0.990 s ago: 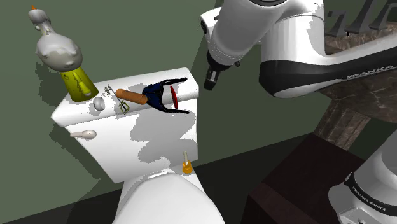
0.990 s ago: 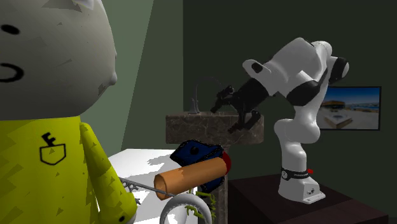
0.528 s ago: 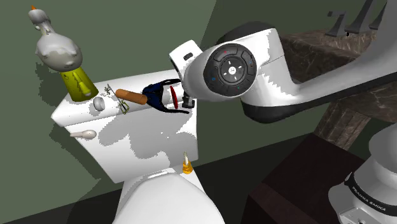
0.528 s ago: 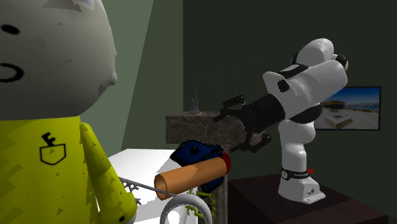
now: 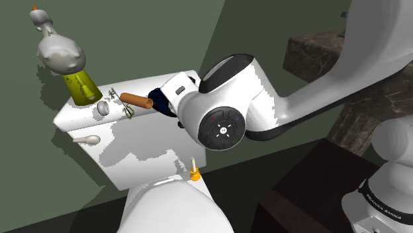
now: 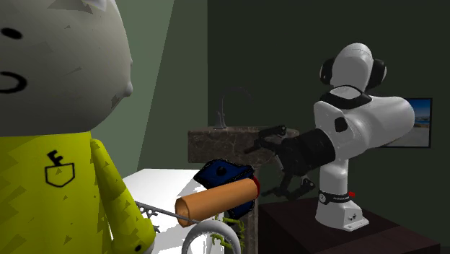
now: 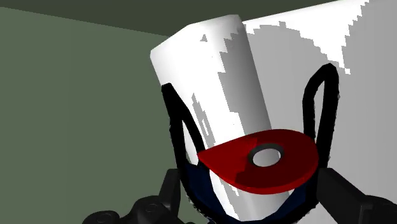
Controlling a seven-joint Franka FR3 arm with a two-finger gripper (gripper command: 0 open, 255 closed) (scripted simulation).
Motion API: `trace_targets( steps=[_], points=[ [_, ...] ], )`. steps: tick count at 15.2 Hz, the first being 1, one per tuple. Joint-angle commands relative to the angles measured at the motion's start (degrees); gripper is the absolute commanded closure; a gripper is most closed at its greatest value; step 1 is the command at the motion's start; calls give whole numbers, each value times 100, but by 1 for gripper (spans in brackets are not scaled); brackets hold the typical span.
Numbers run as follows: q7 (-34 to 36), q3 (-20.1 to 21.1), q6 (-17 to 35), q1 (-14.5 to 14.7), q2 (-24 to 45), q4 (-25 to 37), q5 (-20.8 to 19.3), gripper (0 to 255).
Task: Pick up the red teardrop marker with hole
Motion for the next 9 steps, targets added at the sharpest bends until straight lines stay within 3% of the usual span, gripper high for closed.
trace_targets(
  steps=[1, 4, 5, 9],
  points=[
    [133, 253, 197, -320, -222, -37, 43, 0],
    [233, 402, 334, -510, -390, -63, 79, 0],
    [224, 441, 344, -543, -419, -47, 112, 255],
    [222, 428, 330, -522, -405, -49, 108, 255]
  ],
)
